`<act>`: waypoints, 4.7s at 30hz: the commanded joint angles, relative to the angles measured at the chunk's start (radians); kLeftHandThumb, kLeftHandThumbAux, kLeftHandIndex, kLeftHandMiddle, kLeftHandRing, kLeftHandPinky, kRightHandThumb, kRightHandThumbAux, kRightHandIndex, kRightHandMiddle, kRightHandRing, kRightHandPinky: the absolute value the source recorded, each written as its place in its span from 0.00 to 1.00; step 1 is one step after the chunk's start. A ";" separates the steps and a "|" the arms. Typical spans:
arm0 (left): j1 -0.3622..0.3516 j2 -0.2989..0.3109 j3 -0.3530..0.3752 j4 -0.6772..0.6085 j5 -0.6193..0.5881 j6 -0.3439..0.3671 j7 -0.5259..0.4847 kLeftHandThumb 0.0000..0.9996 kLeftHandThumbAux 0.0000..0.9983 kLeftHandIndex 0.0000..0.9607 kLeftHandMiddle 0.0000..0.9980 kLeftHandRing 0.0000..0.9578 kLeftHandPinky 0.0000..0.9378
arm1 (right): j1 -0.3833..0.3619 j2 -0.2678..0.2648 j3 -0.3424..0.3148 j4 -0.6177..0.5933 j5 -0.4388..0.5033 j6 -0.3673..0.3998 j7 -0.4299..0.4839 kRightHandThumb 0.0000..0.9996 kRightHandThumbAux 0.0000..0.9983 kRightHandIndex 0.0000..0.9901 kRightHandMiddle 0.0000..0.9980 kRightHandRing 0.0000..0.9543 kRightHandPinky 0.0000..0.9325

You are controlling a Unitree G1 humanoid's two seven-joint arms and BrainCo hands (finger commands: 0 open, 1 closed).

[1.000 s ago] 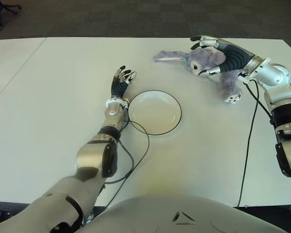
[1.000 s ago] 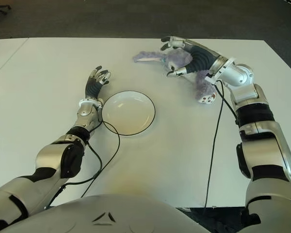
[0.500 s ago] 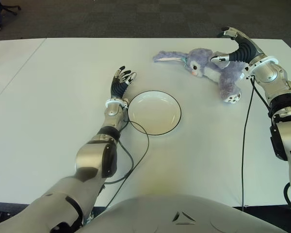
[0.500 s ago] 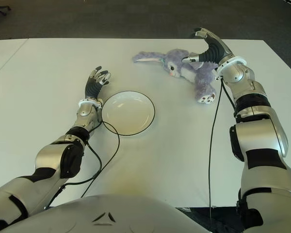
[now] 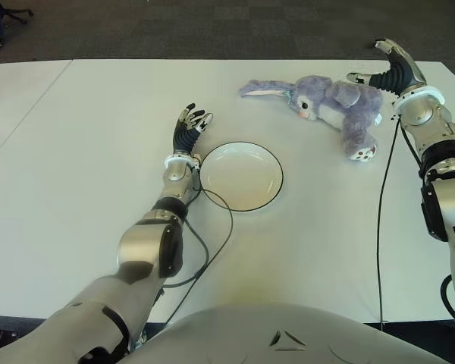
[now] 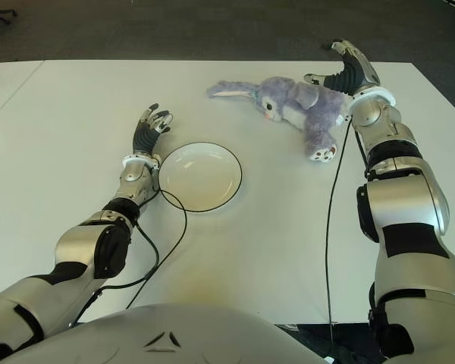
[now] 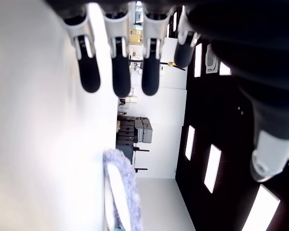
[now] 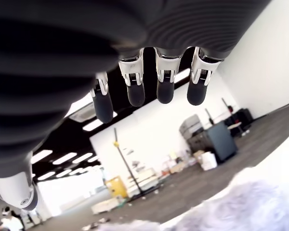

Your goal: Put the doll into the plate.

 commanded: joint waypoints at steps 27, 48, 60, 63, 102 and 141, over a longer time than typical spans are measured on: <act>0.132 -0.026 0.008 0.087 -0.013 0.097 0.004 0.00 0.57 0.13 0.25 0.28 0.29 | 0.201 0.182 -0.008 0.043 -0.056 0.187 0.053 0.17 0.59 0.14 0.00 0.00 0.00; 0.131 -0.028 -0.005 0.088 -0.002 0.106 0.017 0.00 0.58 0.14 0.25 0.27 0.28 | 0.230 0.256 0.098 0.009 -0.108 0.030 0.071 0.15 0.53 0.00 0.00 0.00 0.00; 0.130 -0.034 -0.014 0.087 0.003 0.095 0.027 0.00 0.55 0.14 0.25 0.29 0.28 | 0.265 0.251 0.127 -0.003 -0.115 -0.065 0.071 0.18 0.50 0.00 0.00 0.00 0.05; 0.129 -0.035 -0.016 0.087 0.004 0.095 0.027 0.00 0.55 0.13 0.25 0.28 0.27 | 0.268 0.247 0.142 -0.008 -0.127 -0.093 0.057 0.18 0.50 0.00 0.00 0.00 0.06; 0.127 -0.032 -0.010 0.087 0.001 0.102 0.025 0.00 0.57 0.14 0.24 0.26 0.27 | 0.344 0.263 0.129 -0.141 -0.079 -0.376 0.085 0.70 0.71 0.44 0.73 0.80 0.91; 0.114 -0.021 -0.064 0.091 0.065 0.107 0.105 0.02 0.73 0.07 0.21 0.27 0.32 | 0.355 0.234 0.081 -0.372 -0.157 -0.304 -0.179 0.71 0.72 0.44 0.87 0.91 0.94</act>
